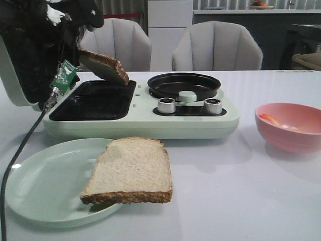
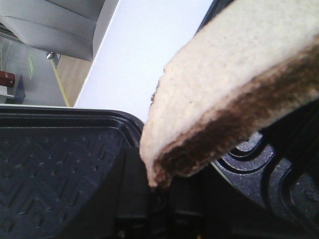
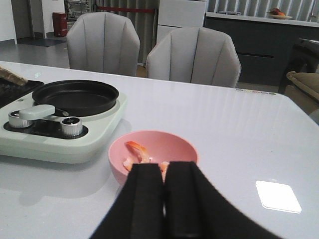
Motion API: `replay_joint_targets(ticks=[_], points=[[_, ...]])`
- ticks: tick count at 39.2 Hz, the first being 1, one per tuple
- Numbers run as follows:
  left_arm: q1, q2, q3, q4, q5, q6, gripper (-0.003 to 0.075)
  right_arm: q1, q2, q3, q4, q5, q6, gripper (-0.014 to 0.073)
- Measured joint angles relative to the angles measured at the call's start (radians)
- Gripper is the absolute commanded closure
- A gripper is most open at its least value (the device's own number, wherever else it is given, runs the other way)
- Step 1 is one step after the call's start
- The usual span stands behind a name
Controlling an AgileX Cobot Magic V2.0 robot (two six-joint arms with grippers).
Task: Make breakfast with bread and shrimp
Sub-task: 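Lower the held bread into the sandwich maker well and release it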
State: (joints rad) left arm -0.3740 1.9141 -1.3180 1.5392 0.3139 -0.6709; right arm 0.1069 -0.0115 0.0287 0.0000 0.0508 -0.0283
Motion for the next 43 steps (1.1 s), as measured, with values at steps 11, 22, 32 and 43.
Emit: replay_joint_targets(ticks=[11,22,32,43], points=[[0.0,0.045,-0.009,0.001,-0.018,-0.019,0.0595,0.0,0.0,0.0,0.0,0.0,0.0,0.0429],[0.0,0.082,-0.01,-0.009,-0.046,-0.02,0.0547,0.0,0.0,0.0,0.0,0.0,0.0,0.0429],[0.0,0.088,-0.01,-0.096,0.002,-0.02,0.0231,0.0,0.0,0.0,0.0,0.0,0.0,0.0429],[-0.05,0.088,-0.014,-0.131,0.189,0.003,0.0209,0.0,0.0,0.0,0.0,0.0,0.0,0.0429]])
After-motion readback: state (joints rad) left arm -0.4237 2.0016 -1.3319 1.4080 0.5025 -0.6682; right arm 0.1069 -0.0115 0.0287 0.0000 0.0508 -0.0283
